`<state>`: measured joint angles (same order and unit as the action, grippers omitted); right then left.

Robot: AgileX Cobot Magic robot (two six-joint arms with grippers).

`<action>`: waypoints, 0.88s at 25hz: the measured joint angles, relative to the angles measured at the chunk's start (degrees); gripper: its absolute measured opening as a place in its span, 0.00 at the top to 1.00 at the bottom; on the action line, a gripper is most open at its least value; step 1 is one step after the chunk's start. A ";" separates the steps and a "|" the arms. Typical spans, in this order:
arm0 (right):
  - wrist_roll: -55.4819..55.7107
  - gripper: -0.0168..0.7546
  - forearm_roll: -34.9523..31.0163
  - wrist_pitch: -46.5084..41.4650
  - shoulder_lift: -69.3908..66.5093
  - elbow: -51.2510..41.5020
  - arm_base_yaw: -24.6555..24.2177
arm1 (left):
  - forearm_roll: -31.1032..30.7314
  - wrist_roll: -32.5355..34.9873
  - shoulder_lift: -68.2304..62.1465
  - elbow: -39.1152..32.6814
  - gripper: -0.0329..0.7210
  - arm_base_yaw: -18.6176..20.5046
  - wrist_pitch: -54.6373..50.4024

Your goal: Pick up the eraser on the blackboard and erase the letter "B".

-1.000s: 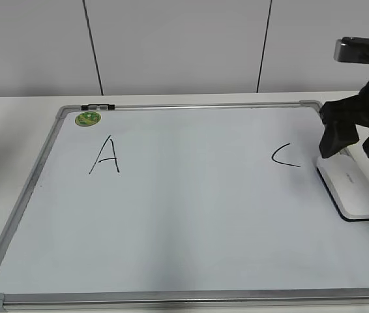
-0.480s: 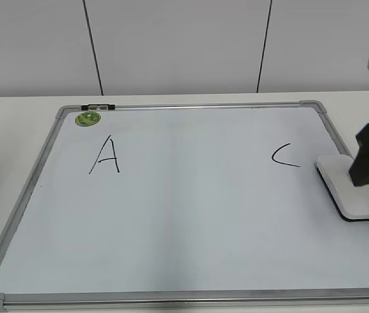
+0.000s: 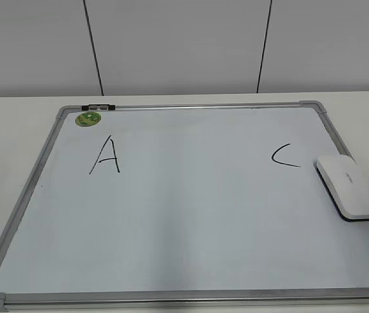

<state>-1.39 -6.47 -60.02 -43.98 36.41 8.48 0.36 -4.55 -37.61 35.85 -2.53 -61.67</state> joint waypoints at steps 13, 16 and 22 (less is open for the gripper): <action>-0.02 0.26 3.77 -8.84 16.20 -5.82 0.00 | -1.34 0.00 8.07 -6.06 0.53 0.00 -0.21; -0.02 0.26 4.51 -7.64 16.20 -6.39 0.00 | -1.45 0.00 8.07 -6.06 0.54 0.00 -0.11; -0.02 0.26 5.86 -5.35 16.20 -7.95 0.00 | -1.90 0.00 8.07 -6.06 0.56 -0.48 -0.11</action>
<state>-1.41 -0.61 -65.37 -27.78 28.46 8.48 -1.54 -4.55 -29.55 29.79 -3.01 -61.77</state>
